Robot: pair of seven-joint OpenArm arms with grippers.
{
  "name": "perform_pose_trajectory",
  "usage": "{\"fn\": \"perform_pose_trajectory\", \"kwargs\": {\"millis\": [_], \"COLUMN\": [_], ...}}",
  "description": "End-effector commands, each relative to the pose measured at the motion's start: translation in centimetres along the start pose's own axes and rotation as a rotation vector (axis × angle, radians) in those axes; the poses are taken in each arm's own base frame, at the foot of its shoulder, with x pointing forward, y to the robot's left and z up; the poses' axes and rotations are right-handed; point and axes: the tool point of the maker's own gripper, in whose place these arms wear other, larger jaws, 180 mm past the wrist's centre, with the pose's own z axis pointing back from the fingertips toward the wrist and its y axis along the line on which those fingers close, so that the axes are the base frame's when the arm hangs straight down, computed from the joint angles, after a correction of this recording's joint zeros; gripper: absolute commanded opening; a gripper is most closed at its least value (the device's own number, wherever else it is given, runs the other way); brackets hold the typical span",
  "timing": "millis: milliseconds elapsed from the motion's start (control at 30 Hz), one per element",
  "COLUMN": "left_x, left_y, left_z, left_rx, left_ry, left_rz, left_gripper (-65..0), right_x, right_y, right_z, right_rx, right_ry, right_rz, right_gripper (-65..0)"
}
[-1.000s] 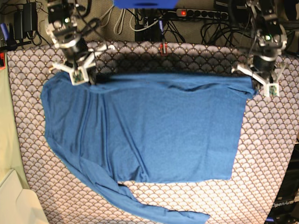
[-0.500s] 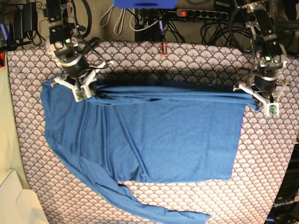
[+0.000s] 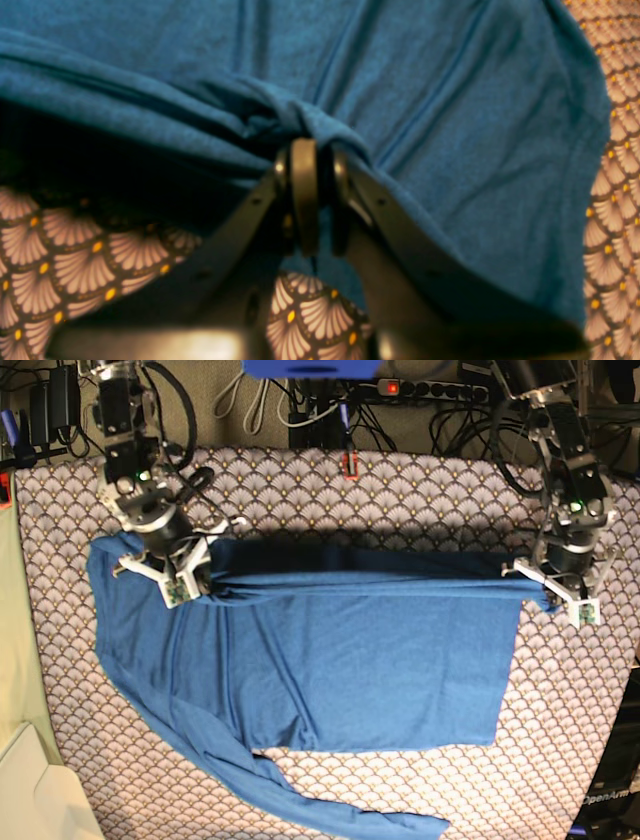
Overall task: Fold the T-shirt properly
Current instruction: 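Lower both grippers and pull the shoulder edge across the shirt body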
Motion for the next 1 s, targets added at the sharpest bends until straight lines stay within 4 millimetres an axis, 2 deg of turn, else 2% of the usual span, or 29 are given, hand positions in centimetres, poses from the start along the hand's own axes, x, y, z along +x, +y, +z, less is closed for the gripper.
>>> {"fn": "perform_pose_trajectory", "kwargs": {"millis": [0,133,333,400,733,967], "left_x": [1.7,1.7,1.7,1.7,1.9,1.3], "left_y": [0.5,0.5,0.6,0.6,0.6,0.5], "left_z": [0.1,0.1,0.1,0.1,0.1,-0.2], "left_rx": [0.017,0.015,0.018,0.018,0.018,0.014], "left_ry": [-0.052,-0.052,-0.054,-0.053,-0.057,-0.042], "left_rz": [-0.005,-0.006,-0.006,-0.006,-0.005,-0.002], "left_gripper": [-64.6,-64.6,-64.6,-64.6,-64.6,-64.6], "right_x": [1.2,0.7,1.3,2.1,2.0,1.7], "right_y": [-0.8,-1.4,0.0,0.1,0.4,1.4], "right_z": [-0.1,-0.8,-1.4,-1.7,-2.6,-2.8], "right_rx": [-0.016,-0.022,0.028,0.031,0.045,0.027], "right_ry": [-0.037,-0.018,-0.021,-0.038,-0.025,-0.003], "right_rz": [0.009,0.02,0.078,0.086,0.106,0.235], "right_gripper": [-65.0,-65.0,-65.0,-65.0,-65.0,-65.0]}}
